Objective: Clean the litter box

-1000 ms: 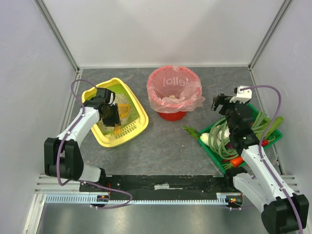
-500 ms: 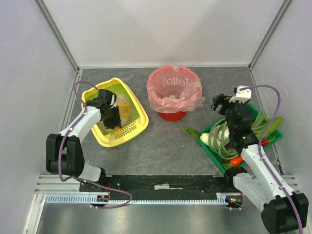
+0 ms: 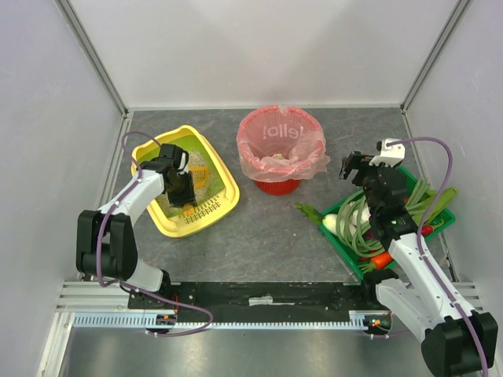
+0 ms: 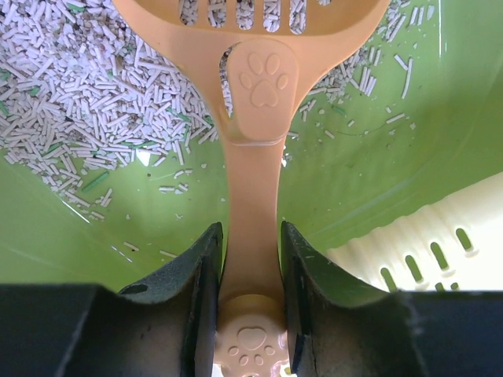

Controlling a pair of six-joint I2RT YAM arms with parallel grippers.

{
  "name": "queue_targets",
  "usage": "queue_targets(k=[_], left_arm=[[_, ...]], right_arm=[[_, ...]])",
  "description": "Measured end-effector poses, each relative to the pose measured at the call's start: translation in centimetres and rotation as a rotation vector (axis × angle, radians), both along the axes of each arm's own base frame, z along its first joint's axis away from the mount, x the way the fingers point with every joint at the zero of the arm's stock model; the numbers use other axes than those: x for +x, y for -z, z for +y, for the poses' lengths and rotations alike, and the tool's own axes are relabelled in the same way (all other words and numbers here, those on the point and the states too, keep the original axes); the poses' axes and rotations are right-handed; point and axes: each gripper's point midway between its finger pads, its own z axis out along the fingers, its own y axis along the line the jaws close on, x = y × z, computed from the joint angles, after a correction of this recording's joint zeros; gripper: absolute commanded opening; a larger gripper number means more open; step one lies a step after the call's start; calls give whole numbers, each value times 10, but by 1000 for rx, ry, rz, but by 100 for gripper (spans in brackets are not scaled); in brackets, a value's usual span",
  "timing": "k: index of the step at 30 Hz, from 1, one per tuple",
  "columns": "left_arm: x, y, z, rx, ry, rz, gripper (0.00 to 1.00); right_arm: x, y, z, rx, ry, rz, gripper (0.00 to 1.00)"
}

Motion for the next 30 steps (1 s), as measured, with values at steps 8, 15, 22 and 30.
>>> queue_targets(k=[8,15,22,30], left_arm=[[0,-10,-4,-27,5,-25,2],[3,-35,-10,-67,1,-70,2],[-8,-55,-10,-84,-32,-98,2],[-23,-62,-3,-55,-61,-45,2]], right_arm=[[1,-5,4,18,-18,-6,93],[-4,-4,4,20,-22,19,93],[-12,-30,2,28,-19,-24,93],[-5,-30,2,43,-5,-4,92]])
